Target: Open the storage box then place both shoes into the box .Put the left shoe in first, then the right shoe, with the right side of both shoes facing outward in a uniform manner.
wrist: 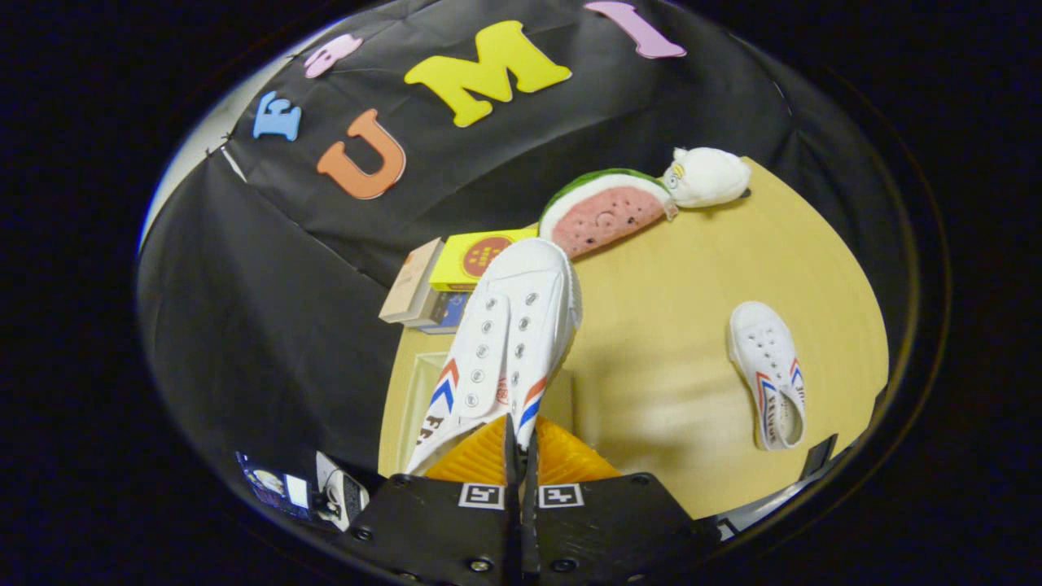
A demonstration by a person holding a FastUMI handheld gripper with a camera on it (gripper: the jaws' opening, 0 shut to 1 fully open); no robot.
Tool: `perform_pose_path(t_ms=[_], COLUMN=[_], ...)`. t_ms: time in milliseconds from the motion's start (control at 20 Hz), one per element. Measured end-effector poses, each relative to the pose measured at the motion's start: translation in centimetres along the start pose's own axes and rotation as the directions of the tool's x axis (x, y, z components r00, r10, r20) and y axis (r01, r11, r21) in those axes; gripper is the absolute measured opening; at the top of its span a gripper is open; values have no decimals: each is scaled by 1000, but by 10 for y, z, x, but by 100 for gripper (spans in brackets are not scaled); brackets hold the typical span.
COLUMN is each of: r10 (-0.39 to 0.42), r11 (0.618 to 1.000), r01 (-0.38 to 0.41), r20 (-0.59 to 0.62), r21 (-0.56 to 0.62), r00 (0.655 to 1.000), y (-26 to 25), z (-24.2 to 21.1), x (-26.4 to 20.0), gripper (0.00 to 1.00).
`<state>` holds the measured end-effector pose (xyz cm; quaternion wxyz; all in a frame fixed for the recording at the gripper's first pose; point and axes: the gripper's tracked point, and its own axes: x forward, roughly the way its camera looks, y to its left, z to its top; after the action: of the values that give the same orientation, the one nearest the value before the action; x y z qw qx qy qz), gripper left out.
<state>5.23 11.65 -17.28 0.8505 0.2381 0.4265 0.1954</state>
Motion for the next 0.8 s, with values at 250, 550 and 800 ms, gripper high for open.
perform_pose_path(t_ms=[250,550,800], r10=[9,-56,-125], r11=[1000,995,984], r01=[-10,50,113], r20=[-20,-71,-79], r21=[-27,-81,-137], r00=[1000,996,989], y=[66,84,79], z=[-33,-88,-110], x=[37,92,122], gripper=[1,0,1])
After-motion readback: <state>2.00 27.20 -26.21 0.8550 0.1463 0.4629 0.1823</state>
